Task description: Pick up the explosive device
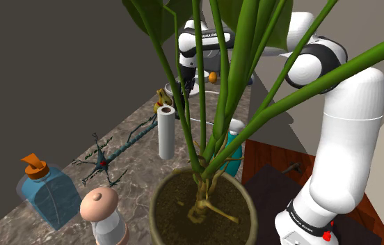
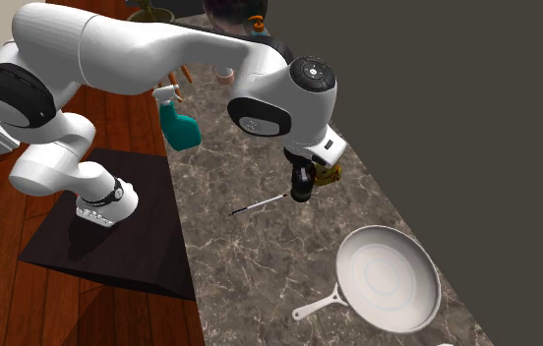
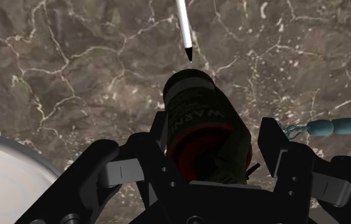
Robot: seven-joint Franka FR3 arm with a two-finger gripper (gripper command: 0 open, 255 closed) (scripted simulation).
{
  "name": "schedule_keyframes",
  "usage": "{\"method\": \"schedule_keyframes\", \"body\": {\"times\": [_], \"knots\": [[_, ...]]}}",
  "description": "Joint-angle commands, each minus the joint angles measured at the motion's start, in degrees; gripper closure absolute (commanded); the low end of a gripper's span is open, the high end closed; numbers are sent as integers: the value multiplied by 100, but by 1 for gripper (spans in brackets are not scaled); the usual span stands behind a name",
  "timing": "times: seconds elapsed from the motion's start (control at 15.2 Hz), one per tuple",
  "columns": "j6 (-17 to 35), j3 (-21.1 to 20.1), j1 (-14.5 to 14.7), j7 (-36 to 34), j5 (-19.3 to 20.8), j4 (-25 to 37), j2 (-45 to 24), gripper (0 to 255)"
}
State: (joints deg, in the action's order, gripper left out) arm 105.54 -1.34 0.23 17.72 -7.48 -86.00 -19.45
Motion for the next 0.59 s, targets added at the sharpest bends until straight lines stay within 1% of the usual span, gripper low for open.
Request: {"method": "schedule_keyframes", "body": {"times": [0.0, 0.4, 0.53], "knots": [[4, -1, 1, 1, 0, -9, -8, 255], [-7, -2, 4, -5, 1, 3, -8, 255], [-155, -2, 2, -22, 6, 140, 3, 255]]}}
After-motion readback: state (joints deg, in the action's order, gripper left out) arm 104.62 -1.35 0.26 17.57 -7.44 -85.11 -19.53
